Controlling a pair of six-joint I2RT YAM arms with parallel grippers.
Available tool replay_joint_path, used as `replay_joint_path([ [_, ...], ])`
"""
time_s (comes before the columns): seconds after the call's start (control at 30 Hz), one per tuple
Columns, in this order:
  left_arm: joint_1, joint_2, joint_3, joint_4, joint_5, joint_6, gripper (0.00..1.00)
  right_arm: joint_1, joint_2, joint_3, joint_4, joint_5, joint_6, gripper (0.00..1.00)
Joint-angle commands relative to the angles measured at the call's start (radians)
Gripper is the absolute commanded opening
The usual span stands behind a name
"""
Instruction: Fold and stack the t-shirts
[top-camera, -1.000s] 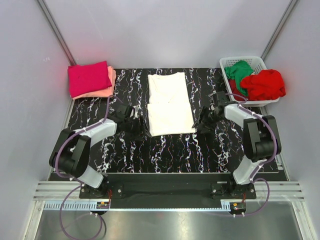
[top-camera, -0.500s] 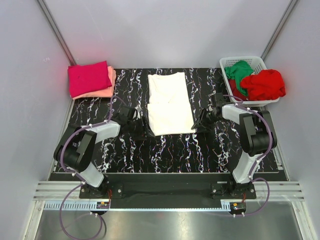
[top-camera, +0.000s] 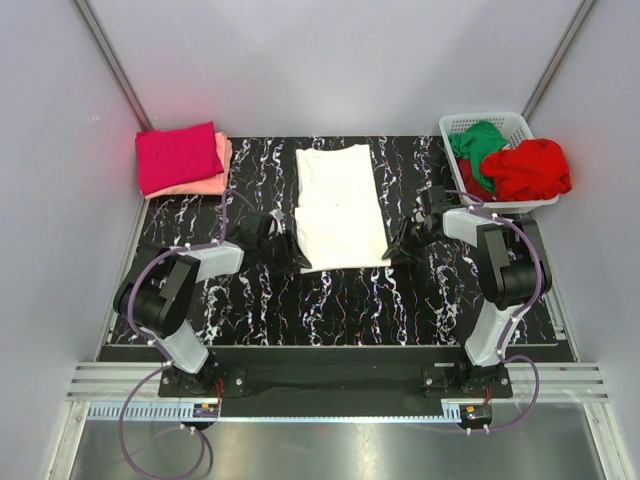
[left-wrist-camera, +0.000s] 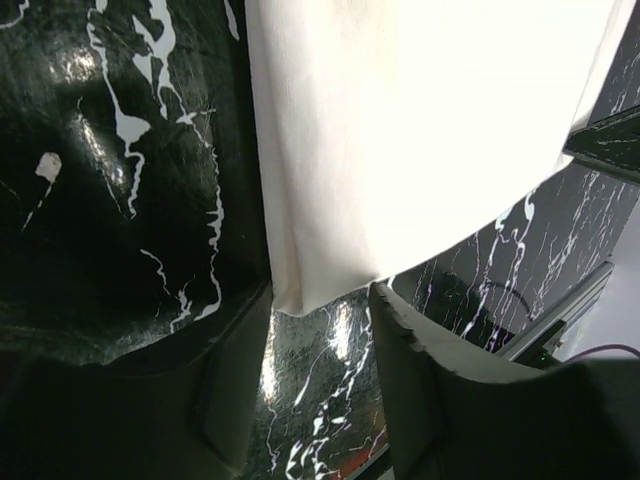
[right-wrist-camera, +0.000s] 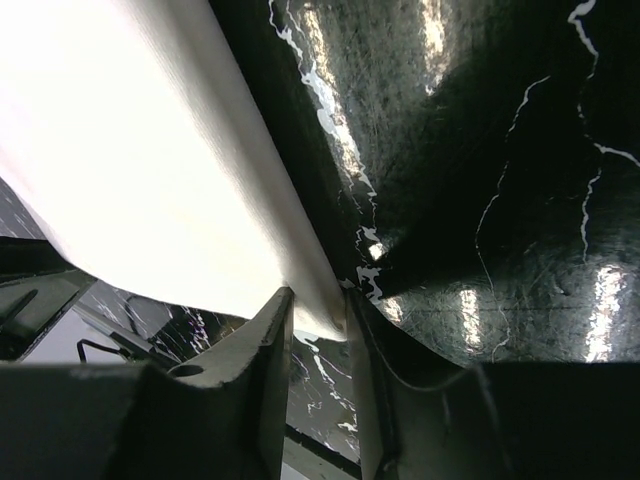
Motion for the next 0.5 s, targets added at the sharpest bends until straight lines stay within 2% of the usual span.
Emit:
replay_joint_path([
  [0.0,-0.005,0.042,-0.033,0.001,-0.083,0.015,0.47,0.001,0.03,0.002,0.014,0.041,-0.035,0.34],
  [0.07,-0.006,0.052,-0.045,0.002,-0.086,0.013,0.44,0.001,0.031,0.002,0.015,0.04,-0.035,0.31],
  [0.13,-0.006,0.064,-0.049,0.041,-0.083,0.009,0.34,0.001,0.031,0.002,0.014,0.04,-0.037,0.28],
  [0.17,-0.006,0.07,-0.051,0.047,-0.076,0.009,0.28,0.001,0.031,0.002,0.011,0.038,-0.037,0.26],
  [0.2,-0.006,0.073,-0.053,0.056,-0.071,0.007,0.14,0.003,0.03,0.0,0.012,0.037,-0.035,0.24],
  [0.3,-0.011,0.088,-0.054,0.084,-0.059,-0.004,0.0,0.001,0.023,-0.007,0.014,0.028,-0.037,0.16],
  [0.4,-0.021,0.076,-0.045,0.082,-0.057,-0.005,0.0,0.001,0.013,-0.021,0.024,0.009,-0.029,0.0],
  [0.47,-0.034,0.058,-0.042,0.061,-0.062,-0.007,0.0,0.0,0.0,-0.03,0.032,-0.009,-0.02,0.0],
])
